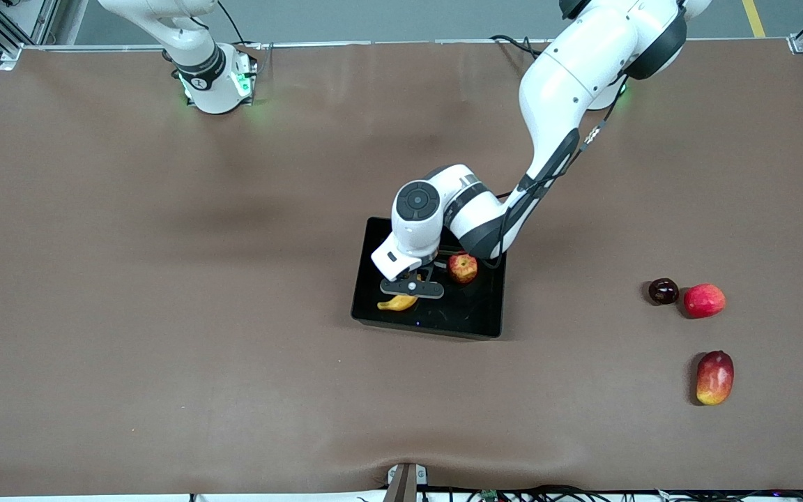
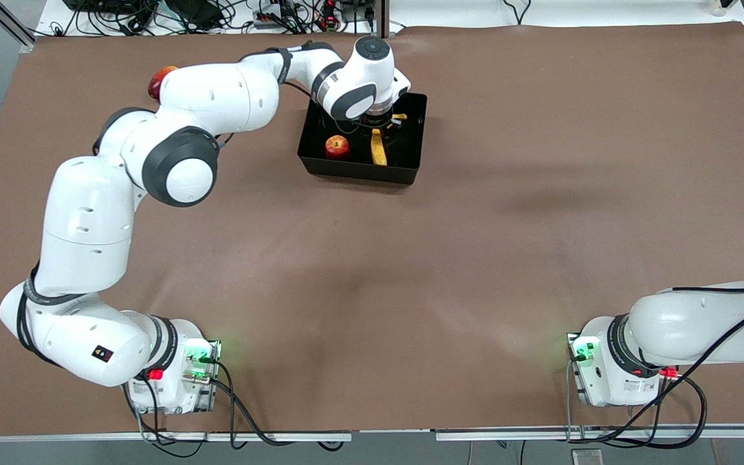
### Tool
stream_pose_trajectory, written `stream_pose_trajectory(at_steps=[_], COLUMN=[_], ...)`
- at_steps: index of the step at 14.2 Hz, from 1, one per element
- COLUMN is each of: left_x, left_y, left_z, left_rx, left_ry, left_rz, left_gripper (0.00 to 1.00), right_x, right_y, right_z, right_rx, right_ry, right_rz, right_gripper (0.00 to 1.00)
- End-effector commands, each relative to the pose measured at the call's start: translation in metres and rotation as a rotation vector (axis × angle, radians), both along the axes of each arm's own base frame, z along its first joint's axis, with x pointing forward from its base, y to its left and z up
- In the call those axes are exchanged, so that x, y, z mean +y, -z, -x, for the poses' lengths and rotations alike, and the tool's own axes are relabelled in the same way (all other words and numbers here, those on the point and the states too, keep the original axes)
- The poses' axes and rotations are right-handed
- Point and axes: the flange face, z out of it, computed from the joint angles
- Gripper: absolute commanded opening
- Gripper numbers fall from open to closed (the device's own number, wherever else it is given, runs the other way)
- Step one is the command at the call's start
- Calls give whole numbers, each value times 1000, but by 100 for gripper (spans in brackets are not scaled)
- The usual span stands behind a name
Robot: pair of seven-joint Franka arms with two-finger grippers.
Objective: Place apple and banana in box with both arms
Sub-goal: 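Carry the banana over the box and lower it inside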
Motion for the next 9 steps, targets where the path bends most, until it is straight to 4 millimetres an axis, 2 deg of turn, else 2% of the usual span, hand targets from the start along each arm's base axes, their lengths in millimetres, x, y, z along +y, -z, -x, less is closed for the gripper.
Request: stream_pose_trajectory(at_steps=[1, 2, 3, 4, 5, 6, 8, 9], left_x=[-2, -1, 3, 8, 14, 36, 87, 106], left_y=[0, 0, -4, -13, -32, -61, -130, -163], left_z=[-4, -4, -8, -13, -20, -35, -64, -71], left_rx=[-32, -31, -36, -44, -54, -58, -75, -92], left_ry=[10, 7, 3, -10, -26, -58, -119, -114], left_rz=[-15, -17, -18, -18, -23, -50, -72, -81], left_gripper=[18, 63, 100, 100, 100, 100, 100, 100], right_x=[-5, -4, -4, -4, -5, -4, -6, -8], right_y=[-1, -1, -1, 0, -1, -1, -1, -1], right_z=[1, 1, 1, 1, 1, 1, 1, 2], right_rx=[1, 3, 3, 6, 3, 3, 2, 0], right_ry=[21, 20, 19, 19, 21, 21, 25, 30], right_rz=[-2, -2, -2, -3, -2, -4, -10, -17], right_gripper=[100, 100, 100, 100, 100, 100, 100, 100])
